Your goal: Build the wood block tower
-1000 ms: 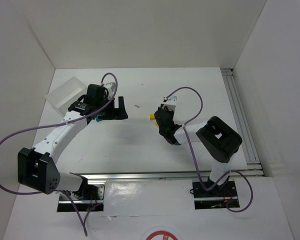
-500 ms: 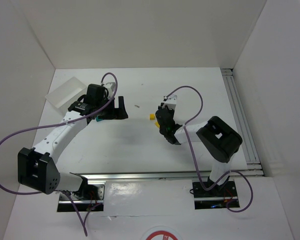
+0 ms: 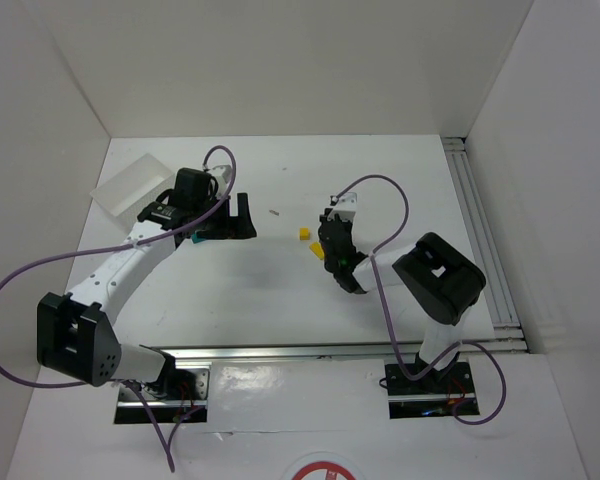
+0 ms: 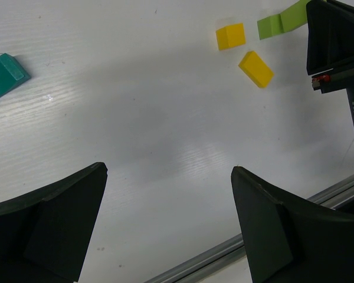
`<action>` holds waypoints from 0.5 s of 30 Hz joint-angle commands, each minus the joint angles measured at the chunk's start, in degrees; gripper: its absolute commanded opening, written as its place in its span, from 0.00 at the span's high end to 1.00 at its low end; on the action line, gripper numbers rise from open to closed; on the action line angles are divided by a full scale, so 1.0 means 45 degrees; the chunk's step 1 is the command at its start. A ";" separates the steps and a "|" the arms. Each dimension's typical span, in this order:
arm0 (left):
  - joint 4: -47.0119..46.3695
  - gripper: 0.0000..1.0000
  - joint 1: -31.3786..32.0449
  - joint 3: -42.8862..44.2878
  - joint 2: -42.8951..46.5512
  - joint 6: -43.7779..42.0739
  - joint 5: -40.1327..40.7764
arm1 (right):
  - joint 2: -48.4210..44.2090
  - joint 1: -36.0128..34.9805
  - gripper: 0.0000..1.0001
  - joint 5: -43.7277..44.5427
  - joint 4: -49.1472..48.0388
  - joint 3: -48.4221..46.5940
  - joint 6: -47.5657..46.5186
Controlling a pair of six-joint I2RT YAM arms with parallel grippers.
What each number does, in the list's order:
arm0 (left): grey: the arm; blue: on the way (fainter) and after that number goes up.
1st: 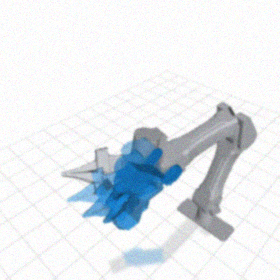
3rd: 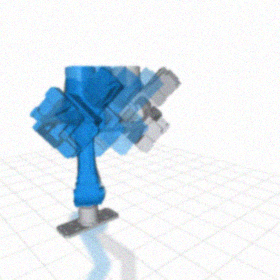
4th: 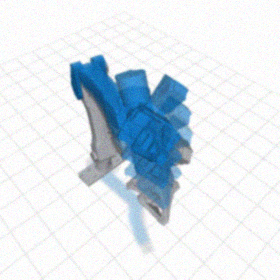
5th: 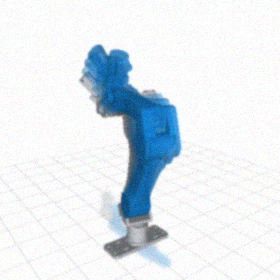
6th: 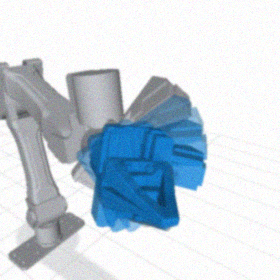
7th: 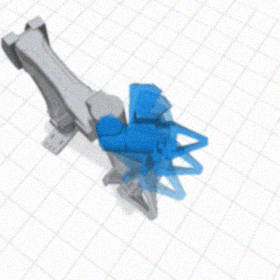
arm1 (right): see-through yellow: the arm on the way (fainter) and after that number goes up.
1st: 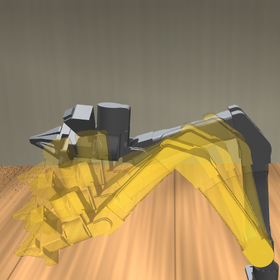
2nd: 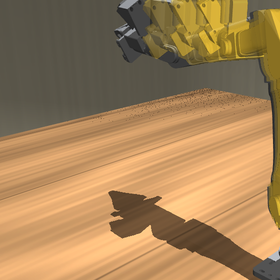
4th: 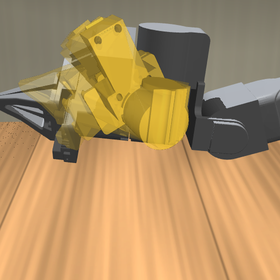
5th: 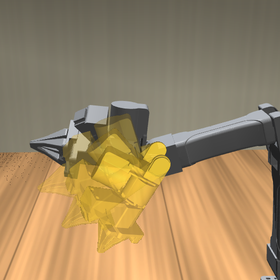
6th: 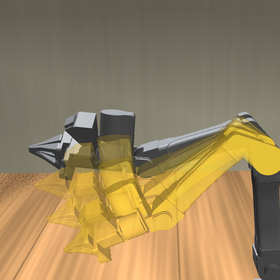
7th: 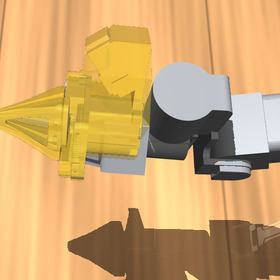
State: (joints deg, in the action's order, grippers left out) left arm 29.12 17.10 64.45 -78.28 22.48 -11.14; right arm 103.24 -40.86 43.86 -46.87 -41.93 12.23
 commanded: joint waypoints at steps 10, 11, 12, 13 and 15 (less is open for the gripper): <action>-0.0281 0.00 -0.0051 0.0093 -0.0143 -0.0191 0.0053 | -0.0423 0.0076 0.99 0.0059 -0.1967 0.0842 -0.0022; -0.0281 0.00 -0.0051 0.0093 -0.0143 -0.0191 0.0053 | -0.0423 0.0076 0.99 -0.0057 -0.2102 0.0842 -0.0022; -0.0281 0.00 -0.0051 0.0093 -0.0143 -0.0191 0.0053 | -0.0423 0.0076 0.99 -0.0058 -0.2103 0.0842 -0.0022; -0.0281 0.00 -0.0051 0.0093 -0.0143 -0.0191 0.0053 | -0.0423 0.0076 0.99 -0.0058 -0.2103 0.0842 -0.0022; -0.0281 0.00 -0.0051 -0.0024 -0.0143 -0.0191 0.0053 | -0.0423 0.0076 0.99 -0.0058 -0.2103 0.0842 -0.0022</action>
State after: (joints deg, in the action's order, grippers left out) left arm 29.10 17.10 64.45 -78.76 22.48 -11.14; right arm 103.24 -40.82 42.81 -50.61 -38.83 12.27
